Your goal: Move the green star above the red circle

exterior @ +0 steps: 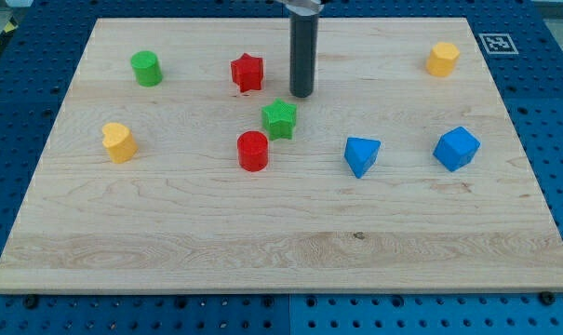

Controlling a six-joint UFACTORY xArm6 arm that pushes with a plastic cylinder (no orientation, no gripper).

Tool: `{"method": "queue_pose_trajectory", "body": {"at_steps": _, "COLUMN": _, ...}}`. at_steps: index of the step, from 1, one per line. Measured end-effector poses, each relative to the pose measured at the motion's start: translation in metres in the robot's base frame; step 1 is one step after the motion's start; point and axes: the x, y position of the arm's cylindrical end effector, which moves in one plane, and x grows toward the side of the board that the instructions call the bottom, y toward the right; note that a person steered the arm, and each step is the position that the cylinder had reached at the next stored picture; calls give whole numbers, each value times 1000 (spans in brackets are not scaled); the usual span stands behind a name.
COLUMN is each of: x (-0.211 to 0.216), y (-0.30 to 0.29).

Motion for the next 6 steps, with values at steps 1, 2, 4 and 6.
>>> {"method": "queue_pose_trajectory", "body": {"at_steps": 1, "x": 28, "y": -3}}
{"method": "queue_pose_trajectory", "body": {"at_steps": 2, "x": 46, "y": -33}}
{"method": "queue_pose_trajectory", "body": {"at_steps": 4, "x": 25, "y": -68}}
{"method": "queue_pose_trajectory", "body": {"at_steps": 6, "x": 21, "y": -183}}
